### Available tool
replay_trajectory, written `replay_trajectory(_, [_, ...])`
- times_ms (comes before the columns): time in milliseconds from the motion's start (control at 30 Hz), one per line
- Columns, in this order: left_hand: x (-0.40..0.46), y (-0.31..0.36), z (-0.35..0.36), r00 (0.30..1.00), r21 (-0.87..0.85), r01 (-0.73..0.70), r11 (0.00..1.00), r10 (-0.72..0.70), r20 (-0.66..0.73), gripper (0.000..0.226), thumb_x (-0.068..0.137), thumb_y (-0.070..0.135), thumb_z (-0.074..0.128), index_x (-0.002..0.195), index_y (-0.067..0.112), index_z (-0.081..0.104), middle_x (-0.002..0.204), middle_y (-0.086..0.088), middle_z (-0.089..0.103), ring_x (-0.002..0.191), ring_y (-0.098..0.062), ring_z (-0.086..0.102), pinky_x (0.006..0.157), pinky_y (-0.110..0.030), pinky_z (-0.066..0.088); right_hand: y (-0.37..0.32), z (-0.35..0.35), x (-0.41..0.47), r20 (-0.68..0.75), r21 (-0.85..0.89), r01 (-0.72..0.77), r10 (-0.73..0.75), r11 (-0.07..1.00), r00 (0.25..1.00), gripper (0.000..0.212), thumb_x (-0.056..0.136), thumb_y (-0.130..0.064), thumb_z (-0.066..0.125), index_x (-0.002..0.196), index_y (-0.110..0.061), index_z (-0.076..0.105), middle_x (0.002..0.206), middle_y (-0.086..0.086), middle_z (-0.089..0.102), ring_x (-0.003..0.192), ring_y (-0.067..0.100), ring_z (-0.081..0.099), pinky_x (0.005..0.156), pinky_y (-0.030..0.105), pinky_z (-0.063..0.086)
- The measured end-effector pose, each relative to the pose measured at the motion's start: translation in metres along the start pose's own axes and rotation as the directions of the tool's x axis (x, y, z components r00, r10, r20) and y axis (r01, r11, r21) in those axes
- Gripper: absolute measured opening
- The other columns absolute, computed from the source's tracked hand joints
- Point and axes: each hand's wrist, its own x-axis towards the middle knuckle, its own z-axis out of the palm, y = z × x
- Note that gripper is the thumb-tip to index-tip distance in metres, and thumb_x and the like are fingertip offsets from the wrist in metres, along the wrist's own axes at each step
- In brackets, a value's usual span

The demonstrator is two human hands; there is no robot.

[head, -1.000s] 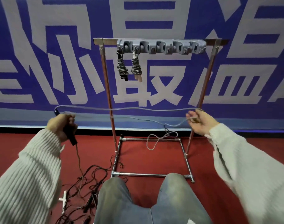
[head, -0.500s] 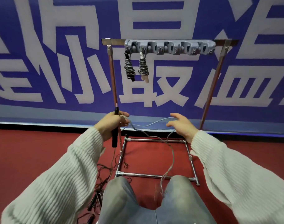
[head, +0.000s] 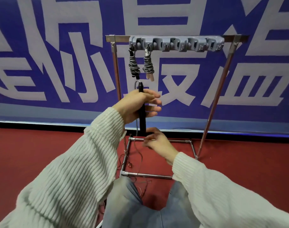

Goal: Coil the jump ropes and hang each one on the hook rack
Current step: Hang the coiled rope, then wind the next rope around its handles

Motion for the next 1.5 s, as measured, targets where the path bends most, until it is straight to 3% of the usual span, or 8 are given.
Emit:
replay_trajectory(333, [0.013, -0.032, 0.005, 0.908, 0.792, -0.255, 0.554, 0.420, -0.002, 0.034, 0.106, 0.039, 0.045, 0.088, 0.012, 0.057, 0.078, -0.002, 0.057, 0.074, -0.023, 0.057, 0.072, -0.038, 0.045, -0.038, -0.018, -0.001, 0.158, 0.381, 0.079, -0.149, 0.921, 0.976, 0.055, 0.088, 0.018, 0.042, 0.133, -0.009, 0.056, 0.124, 0.010, 0.070, 0.099, 0.026, 0.070, 0.087, 0.039, 0.052])
replay_trajectory(600, [-0.004, -0.063, -0.005, 0.993, 0.210, 0.030, 0.977, -0.054, 0.109, 0.042, 0.099, 0.060, 0.050, 0.091, 0.024, 0.071, 0.087, 0.006, 0.073, 0.087, -0.014, 0.071, 0.089, -0.033, 0.054, -0.059, -0.041, -0.008, 0.013, 0.220, 0.056, -0.061, 0.974, 0.998, 0.018, 0.098, -0.006, 0.044, 0.101, -0.014, 0.060, 0.069, 0.001, 0.043, 0.045, 0.009, 0.032, 0.038, 0.021, 0.026])
replay_trajectory(733, [0.004, -0.115, -0.009, 0.907, 0.393, -0.192, 0.899, 0.316, -0.279, 0.032, 0.081, 0.018, 0.073, 0.104, 0.019, 0.050, 0.090, 0.000, 0.057, 0.078, -0.016, 0.055, 0.073, -0.033, 0.047, -0.078, -0.071, -0.013, 0.107, 0.237, 0.071, -0.098, 0.969, 0.989, 0.014, 0.105, -0.018, 0.048, 0.104, -0.013, 0.061, 0.064, -0.002, 0.033, 0.044, 0.007, 0.023, 0.038, 0.022, 0.016])
replay_trajectory(867, [0.019, -0.160, 0.025, 0.998, 0.360, -0.053, 0.931, 0.035, 0.056, 0.032, 0.088, 0.010, 0.068, 0.118, 0.012, 0.057, 0.101, -0.003, 0.067, 0.086, -0.003, 0.066, 0.084, -0.026, 0.051, -0.107, -0.074, -0.026, 0.228, 0.455, 0.150, -0.278, 0.878, 0.933, 0.017, 0.103, -0.020, 0.049, 0.104, -0.016, 0.066, 0.060, -0.004, 0.034, 0.039, 0.005, 0.026, 0.034, 0.018, 0.021])
replay_trajectory(967, [0.034, -0.184, 0.018, 0.971, 0.345, 0.194, 0.918, -0.130, -0.200, 0.032, 0.106, 0.017, 0.047, 0.076, 0.013, 0.057, 0.075, -0.009, 0.061, 0.052, -0.014, 0.055, 0.061, -0.026, 0.048, -0.117, -0.107, -0.025, 0.057, 0.669, 0.216, -0.338, 0.712, 0.939, 0.016, 0.097, -0.022, 0.052, 0.094, -0.018, 0.066, 0.057, -0.005, 0.042, 0.036, 0.004, 0.029, 0.033, 0.017, 0.024])
replay_trajectory(1167, [0.027, -0.071, 0.022, 0.987, -0.301, -0.085, 0.950, 0.039, -0.158, 0.039, 0.105, 0.011, 0.040, 0.068, 0.022, 0.032, 0.058, 0.005, 0.020, 0.050, -0.012, 0.017, 0.051, -0.025, 0.026, -0.028, -0.104, -0.010, 0.175, -0.474, -0.042, 0.141, 0.879, 0.974, 0.045, 0.081, -0.031, 0.085, 0.121, -0.026, 0.065, 0.070, -0.002, 0.071, 0.048, 0.009, 0.049, 0.046, 0.022, 0.036])
replay_trajectory(1333, [0.001, -0.029, 0.043, 0.924, -0.207, -0.332, 0.920, 0.361, 0.127, 0.010, 0.095, 0.008, 0.056, 0.088, 0.016, 0.056, 0.078, -0.001, 0.052, 0.076, -0.016, 0.055, 0.085, -0.027, 0.050, -0.020, -0.035, -0.010, 0.155, -0.153, 0.058, -0.034, 0.987, 0.987, 0.013, 0.103, -0.032, 0.060, 0.100, -0.024, 0.069, 0.066, 0.002, 0.062, 0.040, 0.010, 0.033, 0.038, 0.019, 0.027])
replay_trajectory(1500, [0.004, -0.100, -0.008, 0.941, -0.011, -0.332, 0.943, 0.330, -0.070, 0.089, 0.060, 0.007, 0.057, 0.141, 0.041, 0.044, 0.155, 0.005, 0.041, 0.145, -0.003, 0.036, 0.106, -0.029, 0.038, -0.084, -0.057, -0.003, -0.077, 0.319, 0.187, -0.172, 0.929, 0.982, 0.030, 0.107, -0.027, 0.049, 0.084, -0.014, 0.061, 0.058, -0.003, 0.048, 0.038, 0.006, 0.029, 0.037, 0.020, 0.024])
